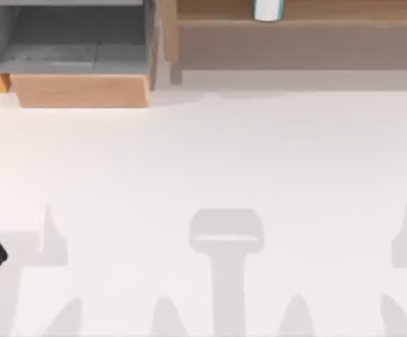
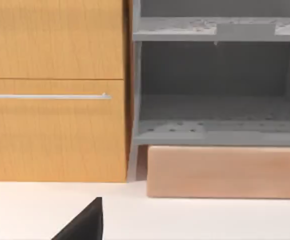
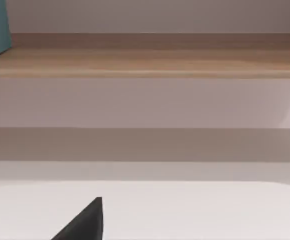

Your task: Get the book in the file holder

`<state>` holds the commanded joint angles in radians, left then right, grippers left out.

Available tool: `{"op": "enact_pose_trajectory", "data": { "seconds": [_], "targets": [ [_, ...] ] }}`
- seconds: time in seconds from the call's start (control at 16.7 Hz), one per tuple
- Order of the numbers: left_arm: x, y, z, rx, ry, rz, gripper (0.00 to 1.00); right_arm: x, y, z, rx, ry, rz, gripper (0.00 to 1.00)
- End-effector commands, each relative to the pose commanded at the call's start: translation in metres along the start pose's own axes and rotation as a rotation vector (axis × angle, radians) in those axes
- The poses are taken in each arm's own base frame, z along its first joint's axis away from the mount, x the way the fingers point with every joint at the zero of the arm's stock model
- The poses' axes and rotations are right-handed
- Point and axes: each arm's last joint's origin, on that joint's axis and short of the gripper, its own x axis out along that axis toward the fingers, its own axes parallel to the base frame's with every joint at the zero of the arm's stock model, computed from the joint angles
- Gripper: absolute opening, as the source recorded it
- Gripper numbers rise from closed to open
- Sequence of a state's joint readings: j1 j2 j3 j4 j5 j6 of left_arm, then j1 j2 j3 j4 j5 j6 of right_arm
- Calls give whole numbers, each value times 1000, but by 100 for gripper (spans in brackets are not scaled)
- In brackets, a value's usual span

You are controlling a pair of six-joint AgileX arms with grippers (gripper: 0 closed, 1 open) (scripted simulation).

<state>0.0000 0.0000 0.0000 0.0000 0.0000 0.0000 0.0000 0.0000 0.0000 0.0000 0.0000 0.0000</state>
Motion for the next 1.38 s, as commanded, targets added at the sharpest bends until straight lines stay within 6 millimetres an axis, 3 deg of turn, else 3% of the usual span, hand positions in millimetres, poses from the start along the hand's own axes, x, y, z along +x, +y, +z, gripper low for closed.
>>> {"op": "enact_pose_trajectory", "data": {
  "seconds": [0.18,0.36,0.6,0.84,1.02,1.14,1.26,1.38],
  "targets": [
    [0,0,3,0,-6,-1,100,0,0,0,0,0,0,100],
    [1,-3,28,-4,-44,-5,100,0,0,0,0,0,0,100],
    [15,-14,85,-15,-99,-16,100,0,0,0,0,0,0,100],
    [59,-40,149,-34,-125,-29,100,0,0,0,0,0,0,100],
    [112,-81,183,-46,-119,-39,100,0,0,0,0,0,0,100],
    [153,-120,192,-48,-104,-44,100,0,0,0,0,0,0,100],
    [192,-166,186,-44,-83,-48,100,0,0,0,0,0,0,100],
    [227,-215,168,-35,-58,-48,100,0,0,0,0,0,0,100]
  ]
}}
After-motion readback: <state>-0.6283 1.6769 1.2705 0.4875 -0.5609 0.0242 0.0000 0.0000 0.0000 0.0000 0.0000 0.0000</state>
